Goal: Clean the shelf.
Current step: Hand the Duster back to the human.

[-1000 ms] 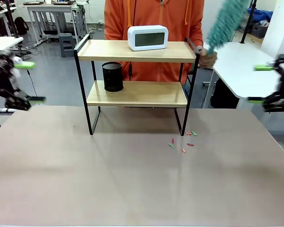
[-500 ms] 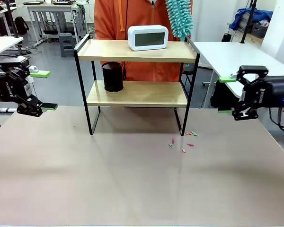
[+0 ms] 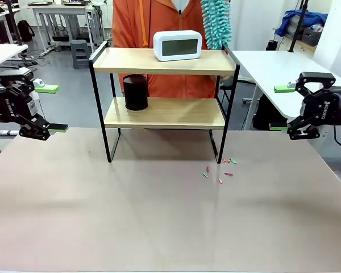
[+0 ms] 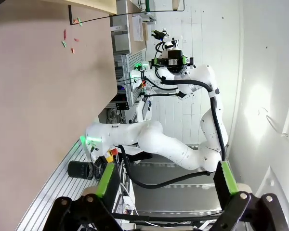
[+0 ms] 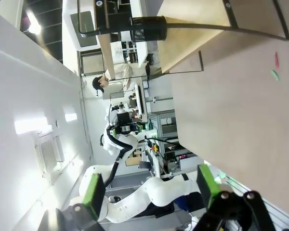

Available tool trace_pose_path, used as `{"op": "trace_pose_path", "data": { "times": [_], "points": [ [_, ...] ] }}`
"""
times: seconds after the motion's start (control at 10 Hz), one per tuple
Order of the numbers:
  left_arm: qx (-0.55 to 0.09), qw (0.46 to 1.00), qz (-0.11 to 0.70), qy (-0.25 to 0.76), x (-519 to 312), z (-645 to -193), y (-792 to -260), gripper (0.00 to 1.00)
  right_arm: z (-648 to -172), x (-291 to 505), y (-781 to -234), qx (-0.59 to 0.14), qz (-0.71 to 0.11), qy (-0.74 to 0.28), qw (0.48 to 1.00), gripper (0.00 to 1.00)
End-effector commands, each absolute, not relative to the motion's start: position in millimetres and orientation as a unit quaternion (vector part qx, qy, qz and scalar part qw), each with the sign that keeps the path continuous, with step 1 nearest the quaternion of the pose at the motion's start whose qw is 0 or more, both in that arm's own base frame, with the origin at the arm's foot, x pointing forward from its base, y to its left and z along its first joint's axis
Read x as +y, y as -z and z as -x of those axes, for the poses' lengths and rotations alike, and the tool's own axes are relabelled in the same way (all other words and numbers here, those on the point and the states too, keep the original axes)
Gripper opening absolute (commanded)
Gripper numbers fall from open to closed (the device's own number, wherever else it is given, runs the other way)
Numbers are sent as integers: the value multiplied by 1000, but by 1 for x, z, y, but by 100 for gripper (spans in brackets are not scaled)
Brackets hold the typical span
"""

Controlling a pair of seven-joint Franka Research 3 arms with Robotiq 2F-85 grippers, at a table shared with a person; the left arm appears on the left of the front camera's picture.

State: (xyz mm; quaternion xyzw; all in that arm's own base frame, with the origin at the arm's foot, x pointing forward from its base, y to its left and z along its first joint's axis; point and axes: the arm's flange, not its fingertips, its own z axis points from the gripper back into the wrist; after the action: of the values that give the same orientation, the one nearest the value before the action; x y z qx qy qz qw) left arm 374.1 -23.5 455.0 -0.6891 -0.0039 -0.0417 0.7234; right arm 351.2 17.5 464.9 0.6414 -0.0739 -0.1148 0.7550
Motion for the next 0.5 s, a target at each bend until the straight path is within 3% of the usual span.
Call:
{"op": "trace_pose_path", "data": {
  "times": [0.0,0.4],
  "points": [
    [-1,721,692,46,-21,-372,-457,100,-350,19,-466,-72,-641,115,755,100],
    [-1,721,692,46,-21,-372,-457,100,-350,19,-466,-72,-641,115,755,100]
  ]
}}
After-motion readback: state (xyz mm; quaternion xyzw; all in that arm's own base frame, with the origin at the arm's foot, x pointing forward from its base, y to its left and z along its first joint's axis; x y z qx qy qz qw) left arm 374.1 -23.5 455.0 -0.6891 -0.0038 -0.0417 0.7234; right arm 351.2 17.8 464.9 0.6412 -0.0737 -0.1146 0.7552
